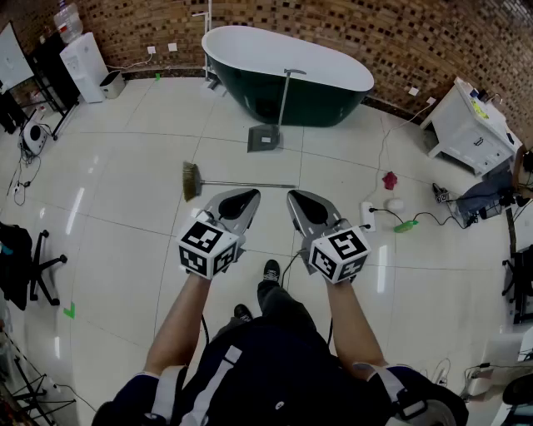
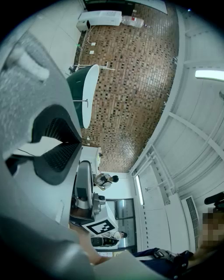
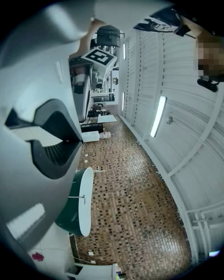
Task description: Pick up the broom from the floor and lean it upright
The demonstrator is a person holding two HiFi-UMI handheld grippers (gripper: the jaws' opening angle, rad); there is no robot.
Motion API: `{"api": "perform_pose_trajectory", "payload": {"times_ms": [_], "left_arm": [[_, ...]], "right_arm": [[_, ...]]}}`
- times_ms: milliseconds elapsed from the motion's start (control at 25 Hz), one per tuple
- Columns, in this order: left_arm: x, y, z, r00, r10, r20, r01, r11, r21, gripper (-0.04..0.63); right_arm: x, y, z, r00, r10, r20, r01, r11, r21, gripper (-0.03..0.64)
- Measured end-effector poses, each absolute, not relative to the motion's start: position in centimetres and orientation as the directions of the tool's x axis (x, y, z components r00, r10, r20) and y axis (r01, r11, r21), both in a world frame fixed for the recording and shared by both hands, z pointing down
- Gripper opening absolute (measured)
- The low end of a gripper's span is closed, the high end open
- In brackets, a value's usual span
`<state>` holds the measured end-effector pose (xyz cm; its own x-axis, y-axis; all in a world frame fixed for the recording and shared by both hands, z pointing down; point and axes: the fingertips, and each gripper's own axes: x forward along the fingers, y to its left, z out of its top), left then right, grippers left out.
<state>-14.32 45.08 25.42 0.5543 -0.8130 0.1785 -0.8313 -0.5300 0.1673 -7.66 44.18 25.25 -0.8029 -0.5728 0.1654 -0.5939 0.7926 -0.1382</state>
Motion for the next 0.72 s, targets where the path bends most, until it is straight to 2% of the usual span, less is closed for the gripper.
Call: {"api": "perform_pose_trajectory", "payload": {"times_ms": [720], "left_arm": [[-12.0, 26.3, 31.1, 0.612, -0.739, 0.283, -0.791, -0.580, 0.195, 0.002]], "right_arm": [[-4.5, 25.2, 29.8, -0.770, -0.597, 0.227, -0.636, 0.749, -0.187, 0.003]]}}
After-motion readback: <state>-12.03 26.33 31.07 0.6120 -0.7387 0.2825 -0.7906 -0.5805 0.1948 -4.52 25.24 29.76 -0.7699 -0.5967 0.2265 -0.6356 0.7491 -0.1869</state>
